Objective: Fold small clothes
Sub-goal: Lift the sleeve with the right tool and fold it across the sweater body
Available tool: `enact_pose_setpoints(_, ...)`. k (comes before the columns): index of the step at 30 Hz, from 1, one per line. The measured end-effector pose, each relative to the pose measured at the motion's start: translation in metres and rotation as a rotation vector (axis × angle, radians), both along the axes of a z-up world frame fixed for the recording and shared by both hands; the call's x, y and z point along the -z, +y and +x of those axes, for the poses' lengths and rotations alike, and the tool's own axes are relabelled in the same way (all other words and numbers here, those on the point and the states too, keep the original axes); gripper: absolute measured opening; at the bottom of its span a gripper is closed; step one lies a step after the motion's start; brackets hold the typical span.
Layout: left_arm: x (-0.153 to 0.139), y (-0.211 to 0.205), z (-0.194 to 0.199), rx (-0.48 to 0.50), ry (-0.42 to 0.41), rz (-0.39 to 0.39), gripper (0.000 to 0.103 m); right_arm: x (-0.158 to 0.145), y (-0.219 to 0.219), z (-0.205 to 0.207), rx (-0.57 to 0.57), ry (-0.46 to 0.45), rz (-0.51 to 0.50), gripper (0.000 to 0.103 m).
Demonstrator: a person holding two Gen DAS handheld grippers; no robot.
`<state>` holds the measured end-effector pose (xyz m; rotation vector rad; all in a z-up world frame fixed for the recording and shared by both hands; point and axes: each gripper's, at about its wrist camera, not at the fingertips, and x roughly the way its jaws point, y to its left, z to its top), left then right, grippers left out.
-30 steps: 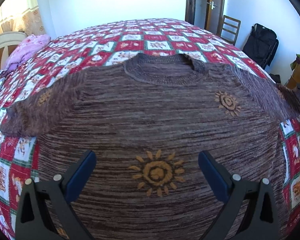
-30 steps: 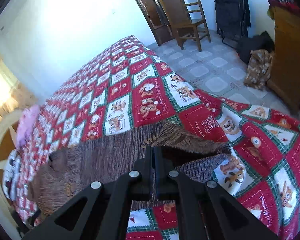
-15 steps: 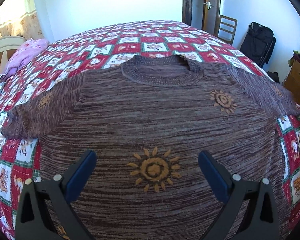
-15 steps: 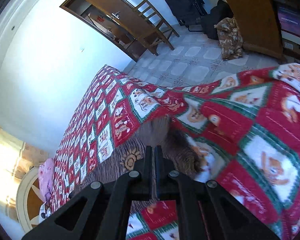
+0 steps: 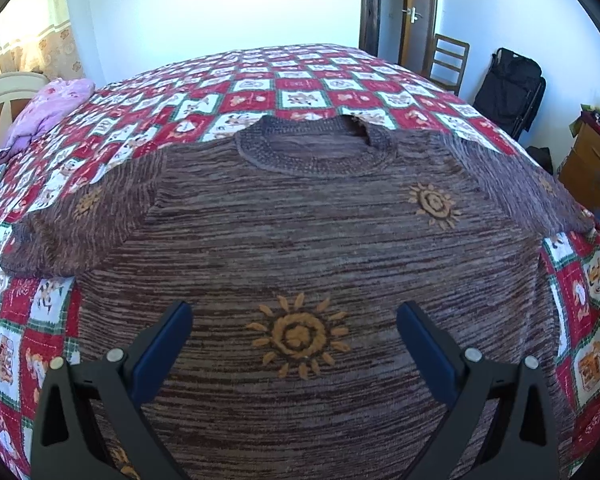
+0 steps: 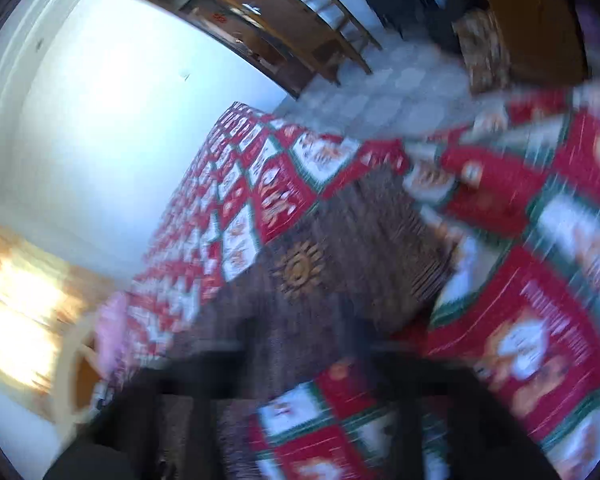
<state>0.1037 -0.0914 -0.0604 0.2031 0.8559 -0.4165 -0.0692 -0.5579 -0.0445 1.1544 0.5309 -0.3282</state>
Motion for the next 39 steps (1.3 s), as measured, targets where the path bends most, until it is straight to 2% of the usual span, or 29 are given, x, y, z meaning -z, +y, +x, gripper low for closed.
enact_pose_setpoints(1,0.0,0.001,0.0,-0.001,0.003,-0.005,0.103,0.0,0.002,0.0,-0.004,0.014,-0.002,0.102)
enact_pose_setpoints(3,0.0,0.002,0.0,-0.001,0.002,-0.008,0.103,-0.002,0.004,0.005,-0.012,0.104,-0.042,0.102)
enact_pose_setpoints(7,-0.002,0.004,0.0,-0.007,-0.01,-0.008,0.103,0.011,0.003,0.006,-0.018,0.166,0.034,0.101)
enact_pose_setpoints(9,-0.002,0.007,0.001,-0.015,-0.004,-0.017,0.103,0.016,0.005,0.006,0.003,0.207,0.028,0.1)
enact_pose_setpoints(11,-0.001,0.009,0.004,-0.025,0.005,-0.022,0.103,0.023,0.005,0.011,0.025,0.241,0.014,0.093)
enact_pose_setpoints(13,0.0,0.011,0.005,-0.032,0.009,-0.022,0.103,0.029,0.001,0.017,0.035,0.271,-0.001,0.075)
enact_pose_setpoints(15,0.001,0.013,0.006,-0.04,0.008,-0.017,0.103,0.028,-0.002,0.022,0.068,0.321,-0.067,0.068)
enact_pose_setpoints(17,0.001,0.013,0.007,-0.048,0.001,-0.008,0.103,0.031,-0.008,0.022,0.12,0.356,-0.093,0.068)
enact_pose_setpoints(19,0.001,0.015,0.008,-0.054,0.0,-0.006,0.103,0.031,-0.011,0.018,0.164,0.347,-0.106,0.066)
enact_pose_setpoints(22,0.005,0.016,0.012,-0.066,0.015,-0.004,0.103,0.029,-0.012,0.023,0.169,0.352,-0.158,0.064)
enact_pose_setpoints(23,0.007,0.015,0.013,-0.067,0.02,-0.001,0.103,0.03,-0.012,0.026,0.154,0.35,-0.176,0.057)
enact_pose_setpoints(24,0.007,0.015,0.014,-0.067,0.023,0.001,0.103,0.033,-0.014,0.029,0.14,0.358,-0.176,0.033)
enact_pose_setpoints(25,0.009,0.015,0.014,-0.066,0.028,0.002,0.103,0.036,-0.015,0.031,0.139,0.376,-0.173,0.02)
enact_pose_setpoints(27,0.009,0.015,0.014,-0.064,0.03,0.001,0.103,0.039,-0.016,0.032,0.142,0.407,-0.193,0.009)
enact_pose_setpoints(30,0.009,0.015,0.013,-0.059,0.028,0.002,0.103,0.032,-0.013,0.036,0.11,0.436,-0.263,0.007)
enact_pose_setpoints(33,0.008,0.016,0.013,-0.059,0.026,0.003,0.103,0.008,0.0,0.041,0.101,0.415,-0.356,0.007)
enact_pose_setpoints(35,0.008,0.017,0.014,-0.061,0.025,-0.001,0.103,-0.011,0.018,0.052,0.063,0.407,-0.439,0.007)
enact_pose_setpoints(39,0.006,0.022,0.016,-0.073,0.022,-0.007,0.103,-0.041,0.063,0.091,-0.063,0.362,-0.52,0.006)
